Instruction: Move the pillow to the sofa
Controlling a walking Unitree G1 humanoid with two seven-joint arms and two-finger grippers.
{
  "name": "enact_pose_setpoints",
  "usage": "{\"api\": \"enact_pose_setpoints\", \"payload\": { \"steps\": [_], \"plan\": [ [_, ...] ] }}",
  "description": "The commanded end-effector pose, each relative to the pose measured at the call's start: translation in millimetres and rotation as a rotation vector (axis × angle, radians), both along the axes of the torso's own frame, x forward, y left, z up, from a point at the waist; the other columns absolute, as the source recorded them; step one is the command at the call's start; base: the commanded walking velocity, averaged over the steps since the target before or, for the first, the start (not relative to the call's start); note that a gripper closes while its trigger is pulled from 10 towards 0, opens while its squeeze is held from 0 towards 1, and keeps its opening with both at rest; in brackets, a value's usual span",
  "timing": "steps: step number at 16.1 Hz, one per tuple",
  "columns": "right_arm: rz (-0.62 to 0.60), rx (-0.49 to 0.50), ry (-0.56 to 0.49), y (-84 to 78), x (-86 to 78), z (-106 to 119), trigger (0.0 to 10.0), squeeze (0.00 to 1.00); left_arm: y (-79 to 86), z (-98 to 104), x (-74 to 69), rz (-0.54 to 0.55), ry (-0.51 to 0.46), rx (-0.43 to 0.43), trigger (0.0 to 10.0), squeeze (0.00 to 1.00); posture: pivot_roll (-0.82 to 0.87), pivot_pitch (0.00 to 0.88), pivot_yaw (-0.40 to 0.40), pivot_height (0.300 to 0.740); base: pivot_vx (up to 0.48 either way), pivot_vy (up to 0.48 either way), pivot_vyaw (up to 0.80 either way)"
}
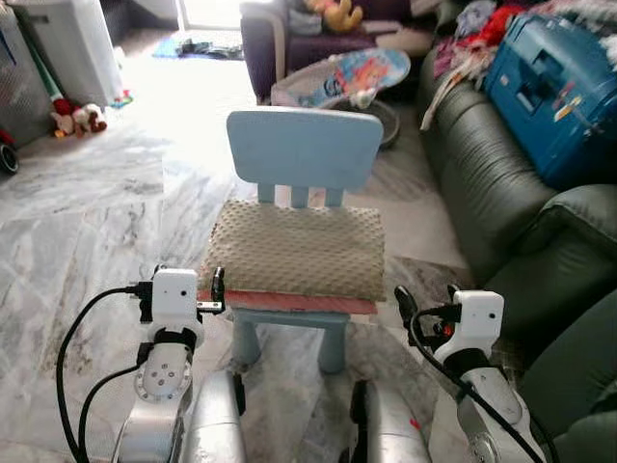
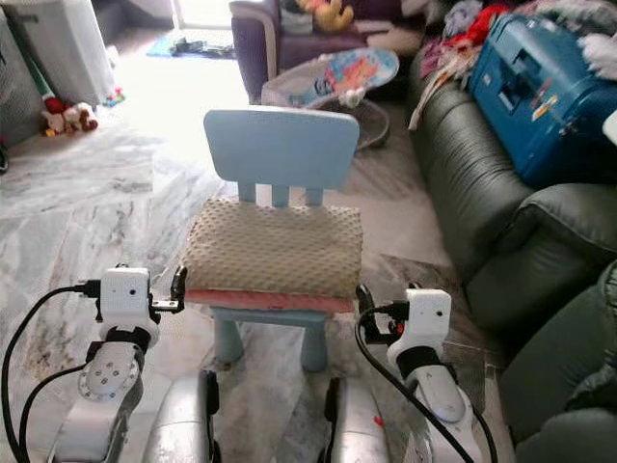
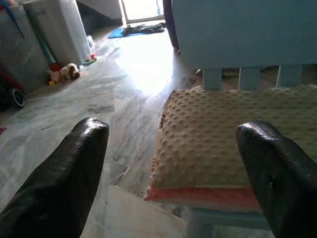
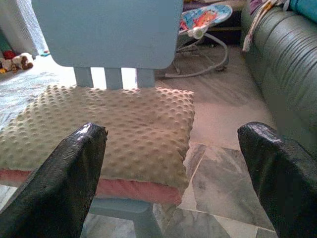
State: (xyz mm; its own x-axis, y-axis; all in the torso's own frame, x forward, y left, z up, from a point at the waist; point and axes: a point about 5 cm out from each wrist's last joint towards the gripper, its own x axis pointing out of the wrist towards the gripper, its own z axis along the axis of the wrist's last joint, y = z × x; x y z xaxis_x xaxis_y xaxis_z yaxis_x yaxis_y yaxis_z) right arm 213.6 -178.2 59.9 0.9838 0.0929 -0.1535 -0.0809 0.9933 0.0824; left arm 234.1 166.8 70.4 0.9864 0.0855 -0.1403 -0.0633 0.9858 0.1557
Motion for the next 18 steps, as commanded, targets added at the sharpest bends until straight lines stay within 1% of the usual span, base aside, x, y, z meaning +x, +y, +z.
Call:
{"api": "enact_pose_setpoints", "payload": {
  "steps": [1, 2, 5, 8, 10, 13, 18],
  "plan": [
    [-0.005, 0.005, -0.004, -1.4, 1.0, 1, 10.0, 0.00, 2.7, -1, 0.7, -0.001, 0.002, 0.000, 10.0, 0.00, -0.02, 0.000, -0.033, 0.626, 0.000, 0.000, 0.00],
    [-0.004, 0.006, -0.004, -1.4, 1.5, 1, 10.0, 0.00, 2.5, -1, 0.7, -0.001, 0.006, 0.000, 10.0, 0.00, -0.02, 0.000, -0.032, 0.626, 0.000, 0.251, 0.00],
    [0.001, 0.001, -0.007, -1.2, 1.8, 1, 10.0, 0.00, 1.0, -4, -1.6, -0.002, 0.016, -0.006, 10.0, 0.00, -0.03, 0.000, -0.031, 0.626, 0.295, 0.344, 0.00],
    [0.000, 0.002, -0.008, -1.8, 2.5, 2, 10.0, 0.00, 0.3, -4, -0.2, -0.007, 0.015, -0.002, 10.0, 0.00, -0.03, 0.000, -0.034, 0.626, 0.306, 0.370, 0.00],
    [-0.002, 0.000, -0.008, -1.8, 2.7, 2, 10.0, 0.00, -0.8, -6, 2.2, -0.018, 0.024, 0.004, 10.0, 0.00, -0.02, 0.000, -0.035, 0.626, 0.454, 0.000, 0.00],
    [-0.006, -0.002, -0.008, -2.0, 2.5, 2, 10.0, 0.00, -5.9, -10, 0.9, -0.059, 0.051, 0.003, 10.0, 0.00, -0.02, 0.000, -0.035, 0.626, 0.470, 0.000, 0.00],
    [-0.006, 0.002, -0.009, -0.7, 3.3, 2, 10.0, 0.00, -7.8, -9, 1.0, -0.068, 0.045, 0.000, 10.0, 0.00, -0.02, 0.000, -0.034, 0.626, 0.000, 0.000, 0.00]
  ]
}}
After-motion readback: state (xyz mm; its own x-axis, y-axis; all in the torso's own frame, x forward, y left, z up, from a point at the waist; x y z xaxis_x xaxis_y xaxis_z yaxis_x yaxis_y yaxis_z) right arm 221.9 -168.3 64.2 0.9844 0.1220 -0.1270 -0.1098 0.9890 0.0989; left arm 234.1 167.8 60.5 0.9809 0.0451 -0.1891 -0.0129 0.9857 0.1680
